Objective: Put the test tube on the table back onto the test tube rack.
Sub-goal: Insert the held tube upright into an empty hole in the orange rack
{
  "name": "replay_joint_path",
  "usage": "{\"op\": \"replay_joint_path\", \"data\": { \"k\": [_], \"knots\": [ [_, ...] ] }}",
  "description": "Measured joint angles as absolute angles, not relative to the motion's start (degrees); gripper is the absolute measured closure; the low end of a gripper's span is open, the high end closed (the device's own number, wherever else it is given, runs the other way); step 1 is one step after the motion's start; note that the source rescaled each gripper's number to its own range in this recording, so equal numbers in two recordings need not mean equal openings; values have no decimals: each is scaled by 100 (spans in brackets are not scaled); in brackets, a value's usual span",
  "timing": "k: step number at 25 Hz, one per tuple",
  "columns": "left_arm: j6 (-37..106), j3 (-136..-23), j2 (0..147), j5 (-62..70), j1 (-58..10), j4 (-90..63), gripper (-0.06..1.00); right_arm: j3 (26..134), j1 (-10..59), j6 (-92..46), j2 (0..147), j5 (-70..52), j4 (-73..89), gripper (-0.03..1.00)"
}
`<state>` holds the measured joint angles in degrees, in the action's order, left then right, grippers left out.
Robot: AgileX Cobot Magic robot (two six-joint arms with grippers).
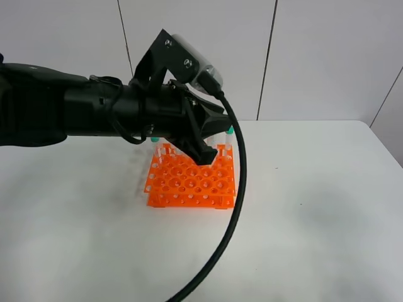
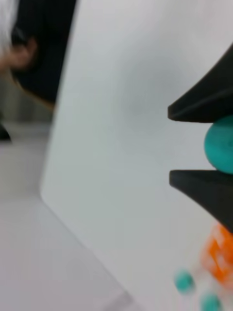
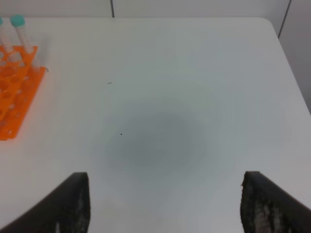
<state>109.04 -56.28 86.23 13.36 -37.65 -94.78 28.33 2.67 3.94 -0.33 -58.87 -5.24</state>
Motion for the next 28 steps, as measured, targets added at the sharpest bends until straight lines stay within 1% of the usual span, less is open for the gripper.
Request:
{"op": "replay_joint_path", "data": {
  "k": [3, 7, 10, 16, 19, 22, 28],
  "knots": [
    [10306, -5635, 8623, 642, -3764, -8610, 94, 2833, 267, 394, -33, -5887, -524, 12],
    [8470, -5706, 8623, 69, -3759, -6906, 94, 2833, 267, 394, -33, -5887, -524, 12],
    [6392, -5707, 8642, -256, -3759, -5051, 94, 2833, 267, 394, -33, -5887, -524, 12],
    [1058, -5724, 8945, -874, -3718, -1048, 94, 2833, 267, 394, -33, -5887, -524, 12],
    [-725, -5724, 9139, -992, -3524, 418, 94, 2833, 267, 394, -33, -5887, -524, 12],
    [-1585, -5724, 9297, -1158, -3268, 1193, 94, 2833, 267, 394, -33, -5887, -524, 12],
    [-1823, -5693, 9514, -1364, -2799, 1480, 94, 2833, 267, 394, -33, -5887, -524, 12]
  ]
}}
